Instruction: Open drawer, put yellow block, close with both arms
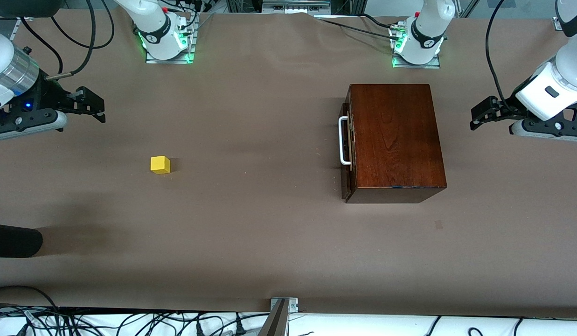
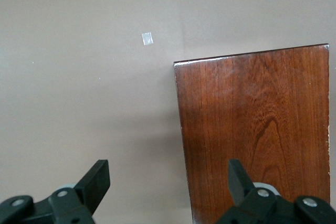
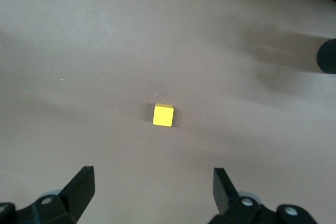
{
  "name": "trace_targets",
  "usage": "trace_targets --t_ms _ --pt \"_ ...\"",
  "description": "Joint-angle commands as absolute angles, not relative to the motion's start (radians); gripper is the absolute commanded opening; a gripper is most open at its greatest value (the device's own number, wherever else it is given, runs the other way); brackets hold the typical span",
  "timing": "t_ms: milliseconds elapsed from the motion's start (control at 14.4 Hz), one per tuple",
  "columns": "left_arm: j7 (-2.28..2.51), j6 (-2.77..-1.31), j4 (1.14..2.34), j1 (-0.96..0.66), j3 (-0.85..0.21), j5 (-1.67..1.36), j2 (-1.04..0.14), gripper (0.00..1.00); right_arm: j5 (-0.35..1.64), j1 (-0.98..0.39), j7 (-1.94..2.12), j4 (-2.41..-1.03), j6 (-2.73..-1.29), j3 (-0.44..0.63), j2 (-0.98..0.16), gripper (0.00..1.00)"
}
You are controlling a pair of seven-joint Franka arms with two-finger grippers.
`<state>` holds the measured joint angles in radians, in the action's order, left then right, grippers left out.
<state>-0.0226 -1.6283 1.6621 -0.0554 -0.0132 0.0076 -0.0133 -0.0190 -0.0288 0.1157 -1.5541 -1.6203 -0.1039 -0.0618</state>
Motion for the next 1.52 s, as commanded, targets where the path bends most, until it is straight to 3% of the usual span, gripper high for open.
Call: trace_targets --t_ms 0,1177,1454 --pt "-0.014 -1.603 1.624 -0.057 -0.014 0.025 -0.031 1.0 -0.009 -0.026 0.109 -1.529 -1.595 -0.106 -0.067 1.0" --pt "-0.018 -1.542 1.592 -0.06 -0.014 0.023 -0.075 1.0 -0.009 -0.026 0.109 -1.528 -1.595 -0.109 -0.067 1.0" --pt "-0.012 -1.463 1.591 -0.058 -0.086 0.023 -0.083 1.0 -0.008 -0.028 0.109 -1.528 -1.595 -0.11 -0.066 1.0"
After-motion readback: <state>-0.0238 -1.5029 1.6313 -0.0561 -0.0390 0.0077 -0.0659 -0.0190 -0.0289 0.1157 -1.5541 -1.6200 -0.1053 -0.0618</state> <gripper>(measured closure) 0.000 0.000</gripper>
